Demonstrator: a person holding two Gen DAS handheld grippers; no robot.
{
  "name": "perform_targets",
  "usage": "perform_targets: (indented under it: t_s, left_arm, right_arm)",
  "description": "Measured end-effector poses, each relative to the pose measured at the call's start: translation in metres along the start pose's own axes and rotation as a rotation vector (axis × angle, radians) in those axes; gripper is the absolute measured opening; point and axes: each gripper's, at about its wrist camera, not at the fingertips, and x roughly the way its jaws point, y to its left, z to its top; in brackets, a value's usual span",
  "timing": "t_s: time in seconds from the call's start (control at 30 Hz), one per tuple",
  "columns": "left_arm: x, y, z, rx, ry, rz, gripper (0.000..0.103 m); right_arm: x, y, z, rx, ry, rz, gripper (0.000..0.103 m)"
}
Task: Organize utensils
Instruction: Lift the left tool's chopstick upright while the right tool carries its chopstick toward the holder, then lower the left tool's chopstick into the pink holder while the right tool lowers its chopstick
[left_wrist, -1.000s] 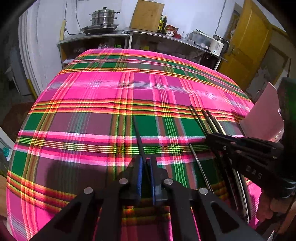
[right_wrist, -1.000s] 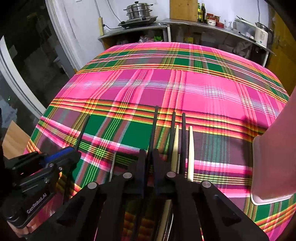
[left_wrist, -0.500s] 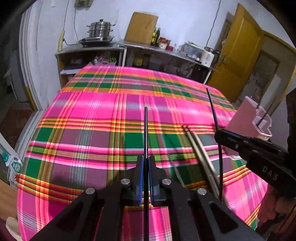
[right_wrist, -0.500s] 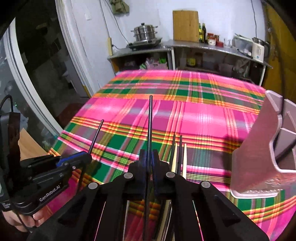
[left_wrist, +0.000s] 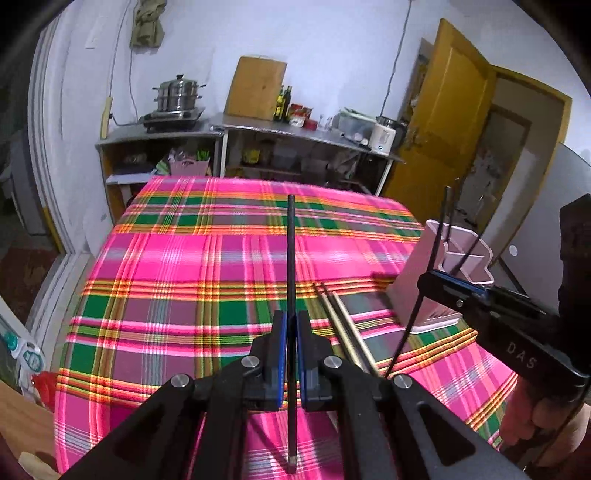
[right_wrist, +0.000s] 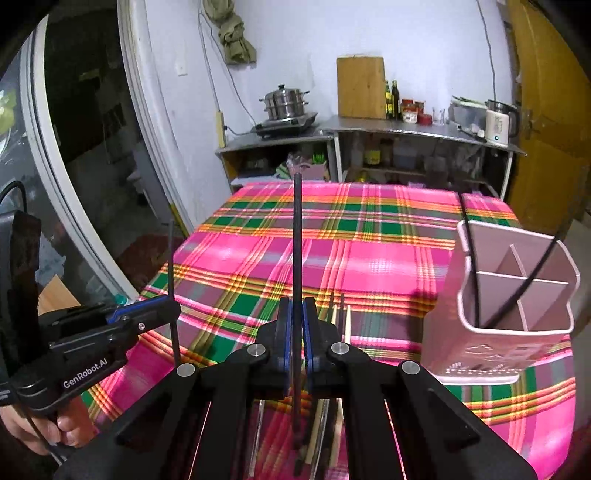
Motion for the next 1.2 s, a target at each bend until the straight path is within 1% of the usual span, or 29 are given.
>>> perform_targets:
  t_s: [0.33, 0.6, 0.77, 0.93, 1.2]
  left_arm:
    - [-0.025, -0.031, 0.013, 0.048, -0.046, -0.033, 0.005]
    - [-0.035, -0.052, 0.017, 0.078, -0.055, -0.071, 0.005]
    - [-0.037, -0.063, 0.017, 0.09, -0.049, -0.101, 0.005]
    - [-0.033, -0.075, 0.015, 0.101, -0.027, -0.137, 0.005]
    - [-0.015, -0.101, 0.018, 0.13, 0.01, -0.2, 0.005]
  right_arm:
    - [-0.039, -0.004, 0.003, 0.008, -0.074, -0.012, 0.006]
    - [-0.064, -0.012, 0.0, 0.026, -0.109, -0.027, 0.006]
    - [-0.078, -0.018, -0.004, 0.039, -0.124, -0.041, 0.006]
    - [-0.089, -0.028, -0.009, 0.061, -0.13, -0.054, 0.006]
    - [-0.101, -0.06, -0.014, 0.121, -0.127, -0.097, 0.006]
